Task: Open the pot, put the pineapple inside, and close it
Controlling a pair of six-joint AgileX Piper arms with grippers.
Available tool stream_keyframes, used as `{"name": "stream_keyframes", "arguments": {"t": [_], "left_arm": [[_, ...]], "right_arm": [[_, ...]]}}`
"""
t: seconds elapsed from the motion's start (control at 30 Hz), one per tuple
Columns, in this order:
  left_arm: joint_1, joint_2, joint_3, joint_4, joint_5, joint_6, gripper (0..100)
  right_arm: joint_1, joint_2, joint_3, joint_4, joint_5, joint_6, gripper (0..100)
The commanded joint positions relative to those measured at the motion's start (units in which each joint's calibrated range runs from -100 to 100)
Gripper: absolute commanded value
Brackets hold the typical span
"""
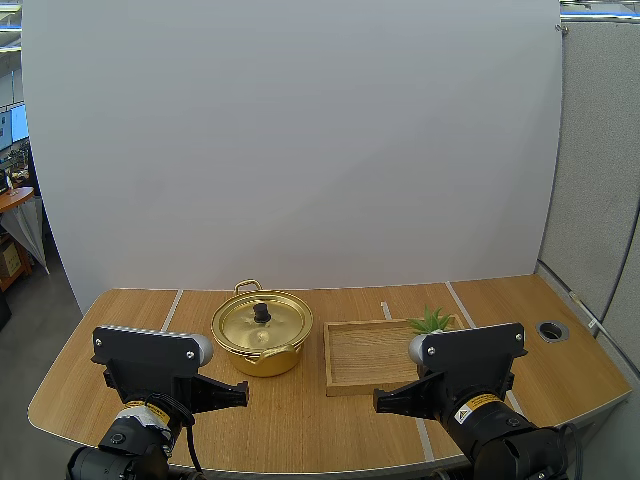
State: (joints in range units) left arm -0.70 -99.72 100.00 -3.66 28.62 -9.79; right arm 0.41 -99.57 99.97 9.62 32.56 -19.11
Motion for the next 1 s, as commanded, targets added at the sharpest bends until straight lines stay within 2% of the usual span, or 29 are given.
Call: {"name": "stream_keyframes", "arguments": {"t": [0.0, 0.77, 0.97], "left_arm": [[-0.14, -0.28, 0.00, 0.11, -1.36, -0.52, 0], [-0.14, -0.28, -1.17, 0.11, -1.18, -0.52, 0], [-0.14, -0.28, -8.28, 0.11, -0.64, -0.52, 0]], "right_arm": [[-0.24, -0.43, 0.03, -0.03, -0.89, 0.09, 0], [-0.24, -0.43, 0.03, -0.40, -0.89, 0.09, 0], [-0.24, -0.43, -9.28, -0.24, 2.80, 0.09, 0]]}}
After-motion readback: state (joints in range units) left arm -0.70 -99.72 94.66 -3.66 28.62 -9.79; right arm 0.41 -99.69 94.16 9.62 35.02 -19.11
